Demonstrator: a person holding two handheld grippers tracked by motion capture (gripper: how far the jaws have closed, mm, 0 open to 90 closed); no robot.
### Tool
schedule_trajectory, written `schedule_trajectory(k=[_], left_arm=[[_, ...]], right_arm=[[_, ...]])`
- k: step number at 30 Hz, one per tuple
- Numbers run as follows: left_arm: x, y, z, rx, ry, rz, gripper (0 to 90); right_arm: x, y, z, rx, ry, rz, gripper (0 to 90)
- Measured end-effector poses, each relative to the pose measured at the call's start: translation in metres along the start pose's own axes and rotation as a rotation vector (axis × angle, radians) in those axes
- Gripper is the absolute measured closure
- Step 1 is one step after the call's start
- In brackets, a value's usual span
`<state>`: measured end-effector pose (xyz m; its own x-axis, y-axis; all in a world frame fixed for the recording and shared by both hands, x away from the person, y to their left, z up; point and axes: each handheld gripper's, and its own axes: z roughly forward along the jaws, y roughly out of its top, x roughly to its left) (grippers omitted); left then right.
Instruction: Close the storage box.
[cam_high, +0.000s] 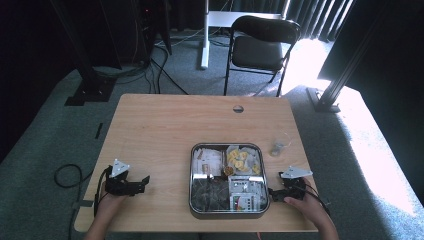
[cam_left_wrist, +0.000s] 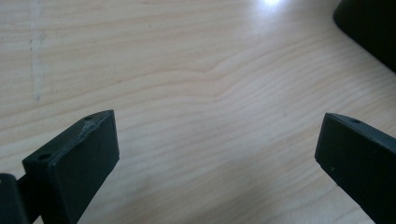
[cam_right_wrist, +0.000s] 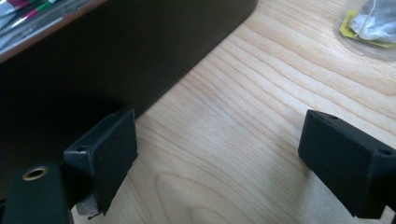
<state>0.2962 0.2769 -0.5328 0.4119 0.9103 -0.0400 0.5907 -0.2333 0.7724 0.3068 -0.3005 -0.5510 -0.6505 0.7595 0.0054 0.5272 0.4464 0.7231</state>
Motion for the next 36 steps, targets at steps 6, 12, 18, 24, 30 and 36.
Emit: schedule_trajectory(k=[6,12,18,24,30,36], left_arm=[[0.004,-0.007,-0.007,0.01,0.034,-0.018,0.0],[0.008,-0.016,-0.016,-0.004,0.043,-0.052,0.0],[0.008,-0.022,-0.021,0.019,0.099,-0.058,0.0],[0.009,-0.024,-0.028,0.01,0.148,-0.099,0.0],[0.012,-0.03,-0.027,0.064,0.22,-0.151,0.0],[0.016,-0.033,-0.023,0.123,0.239,-0.188,0.0]], right_arm=[[0.0,0.0,0.0,0.0,0.0,0.0,11.2],[0.0,0.0,0.0,0.0,0.0,0.0,11.2],[0.0,0.0,0.0,0.0,0.0,0.0,11.2],[0.0,0.0,0.0,0.0,0.0,0.0,11.2],[0.0,0.0,0.0,0.0,0.0,0.0,11.2],[0.0,0.0,0.0,0.0,0.0,0.0,11.2]])
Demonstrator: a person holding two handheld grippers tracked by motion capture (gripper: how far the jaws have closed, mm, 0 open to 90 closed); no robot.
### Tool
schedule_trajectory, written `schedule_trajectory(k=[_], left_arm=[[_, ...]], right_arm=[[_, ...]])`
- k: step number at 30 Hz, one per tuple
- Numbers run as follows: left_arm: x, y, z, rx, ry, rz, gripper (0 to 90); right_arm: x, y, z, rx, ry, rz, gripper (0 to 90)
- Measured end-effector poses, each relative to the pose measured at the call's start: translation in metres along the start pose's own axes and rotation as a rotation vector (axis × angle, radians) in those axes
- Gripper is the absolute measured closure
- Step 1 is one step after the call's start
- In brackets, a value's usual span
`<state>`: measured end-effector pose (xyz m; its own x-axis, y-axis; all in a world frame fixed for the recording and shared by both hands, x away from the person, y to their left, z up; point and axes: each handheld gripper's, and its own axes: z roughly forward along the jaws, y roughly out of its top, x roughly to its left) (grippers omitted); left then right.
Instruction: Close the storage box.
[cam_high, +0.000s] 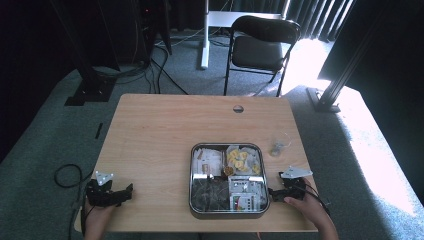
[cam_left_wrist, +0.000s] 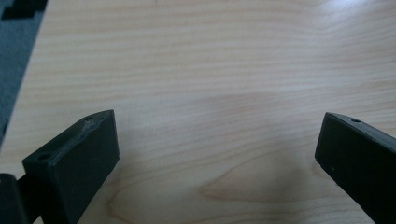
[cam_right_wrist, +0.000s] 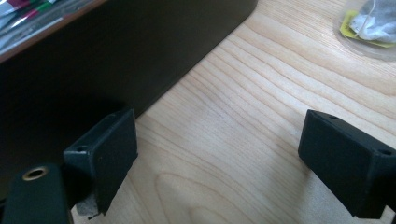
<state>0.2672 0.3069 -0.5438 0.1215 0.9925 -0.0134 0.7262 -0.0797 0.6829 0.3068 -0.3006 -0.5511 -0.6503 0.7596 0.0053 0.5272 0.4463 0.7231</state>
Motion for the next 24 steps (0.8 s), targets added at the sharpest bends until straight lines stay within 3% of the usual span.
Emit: schedule_trajectory(k=[5,11,24], left_arm=[[-0.0007,0.0001,0.0031,0.008,0.02,0.014,0.0],[-0.0035,0.0008,0.0048,0.0,0.039,-0.006,0.0],[-0.004,0.001,0.0053,-0.003,0.038,-0.008,0.0]], right_arm=[[0.0,0.0,0.0,0.0,0.0,0.0,11.2],[0.0,0.0,0.0,0.0,0.0,0.0,11.2],[0.0001,-0.0001,0.0,0.0,-0.001,-0.001,11.2]])
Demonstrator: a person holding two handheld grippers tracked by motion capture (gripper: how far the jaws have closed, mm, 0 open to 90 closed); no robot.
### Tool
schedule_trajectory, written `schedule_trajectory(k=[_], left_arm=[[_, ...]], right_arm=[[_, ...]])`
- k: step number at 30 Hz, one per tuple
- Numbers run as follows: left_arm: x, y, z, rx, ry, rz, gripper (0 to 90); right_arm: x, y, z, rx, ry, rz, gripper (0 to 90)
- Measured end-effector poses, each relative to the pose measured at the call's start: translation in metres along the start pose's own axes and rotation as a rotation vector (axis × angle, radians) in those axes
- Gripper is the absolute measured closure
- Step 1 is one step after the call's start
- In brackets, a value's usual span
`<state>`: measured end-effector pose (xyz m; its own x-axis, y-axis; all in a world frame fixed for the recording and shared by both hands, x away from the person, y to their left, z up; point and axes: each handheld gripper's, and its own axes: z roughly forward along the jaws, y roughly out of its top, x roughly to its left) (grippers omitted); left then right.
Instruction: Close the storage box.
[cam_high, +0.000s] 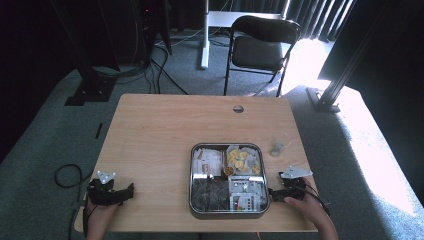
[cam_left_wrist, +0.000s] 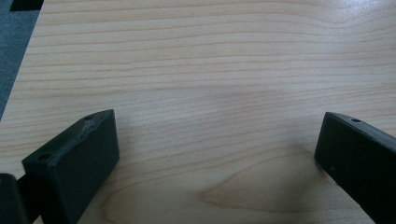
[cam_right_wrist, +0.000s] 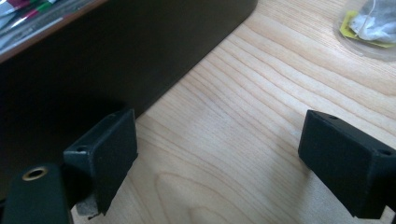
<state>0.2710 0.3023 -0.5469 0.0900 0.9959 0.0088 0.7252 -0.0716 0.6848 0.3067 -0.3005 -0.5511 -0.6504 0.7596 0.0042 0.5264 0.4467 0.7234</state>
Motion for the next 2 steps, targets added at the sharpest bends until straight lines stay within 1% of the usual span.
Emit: schedule_trajectory(k=[2], left_arm=[[0.0,0.0,0.0,0.0,0.0,0.0,0.0]], right_arm=[[0.0,0.0,0.0,0.0,0.0,0.0,11.2]])
